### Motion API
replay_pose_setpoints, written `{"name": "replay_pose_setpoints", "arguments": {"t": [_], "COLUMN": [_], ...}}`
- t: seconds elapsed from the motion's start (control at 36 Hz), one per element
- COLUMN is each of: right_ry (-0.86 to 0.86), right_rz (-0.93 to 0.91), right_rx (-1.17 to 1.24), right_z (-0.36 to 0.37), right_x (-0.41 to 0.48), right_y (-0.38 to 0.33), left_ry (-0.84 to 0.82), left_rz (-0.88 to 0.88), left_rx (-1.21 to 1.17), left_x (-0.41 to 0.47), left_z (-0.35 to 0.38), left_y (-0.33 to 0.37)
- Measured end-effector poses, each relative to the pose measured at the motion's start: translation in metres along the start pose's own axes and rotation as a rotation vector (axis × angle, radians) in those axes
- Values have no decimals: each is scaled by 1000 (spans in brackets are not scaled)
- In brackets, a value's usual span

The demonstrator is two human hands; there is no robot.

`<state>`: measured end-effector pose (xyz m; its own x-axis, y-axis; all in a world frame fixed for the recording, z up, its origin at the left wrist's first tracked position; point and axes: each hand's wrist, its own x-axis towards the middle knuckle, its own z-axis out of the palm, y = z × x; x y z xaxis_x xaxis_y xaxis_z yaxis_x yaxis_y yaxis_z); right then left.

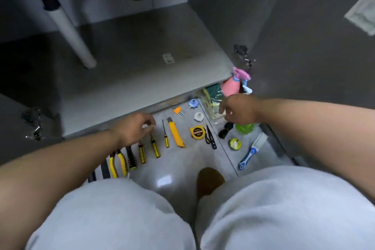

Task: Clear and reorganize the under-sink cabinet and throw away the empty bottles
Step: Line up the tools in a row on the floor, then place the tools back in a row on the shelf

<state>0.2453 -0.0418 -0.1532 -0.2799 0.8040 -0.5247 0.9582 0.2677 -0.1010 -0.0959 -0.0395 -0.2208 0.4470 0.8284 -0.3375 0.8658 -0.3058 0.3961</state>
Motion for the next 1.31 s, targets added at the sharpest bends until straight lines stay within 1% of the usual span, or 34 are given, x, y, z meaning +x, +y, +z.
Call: {"name": "replay_pose_setpoints", "arguments": {"t": [0.06,0.14,0.22,0.28,0.33,0.42,0.5,0.61,0.69,0.83,0.92,1.0,1.06,1.11,1.14,1.25,1.31], "right_ry": [-38,-170,-288,-304,-252,-151,-133,-221,-303,-363,-383,-404,-406,-405,-412,-424,-418], "right_rz": [-17,-26,-68,-108,-172,-280,-357,-409,-437,-441,-423,-403,-392,-385,-379,-321,-282], "right_rx": [-26,-113,-248,-287,-268,-160,-100,-109,-87,-43,-6,45,63,69,78,111,171], "right_z": [-8,-24,-38,-42,-41,-25,3,39,58,80,90,100,105,108,108,105,104], "right_x": [-9,-15,-8,3,19,48,76,105,118,131,136,137,137,135,134,133,130], "right_y": [-7,-28,-58,-84,-112,-154,-190,-225,-239,-248,-248,-248,-248,-251,-254,-275,-286], "left_ry": [50,134,182,202,233,291,319,300,265,278,265,231,201,213,234,325,345], "left_rz": [-23,-87,-192,-280,-370,-532,-719,-938,-1025,-1171,-1271,-1335,-1338,-1318,-1307,-1231,-1212], "left_rx": [-73,-184,-294,-349,-403,-428,-448,-529,-565,-518,-541,-557,-552,-592,-655,-1100,-1263], "left_x": [-5,-18,-34,-45,-57,-73,-90,-109,-117,-113,-105,-99,-98,-100,-102,-118,-127], "left_z": [1,4,13,22,34,56,83,116,139,162,167,169,168,167,166,165,164], "left_y": [4,2,-11,-25,-43,-74,-103,-129,-142,-155,-160,-159,-156,-153,-152,-135,-122]}}
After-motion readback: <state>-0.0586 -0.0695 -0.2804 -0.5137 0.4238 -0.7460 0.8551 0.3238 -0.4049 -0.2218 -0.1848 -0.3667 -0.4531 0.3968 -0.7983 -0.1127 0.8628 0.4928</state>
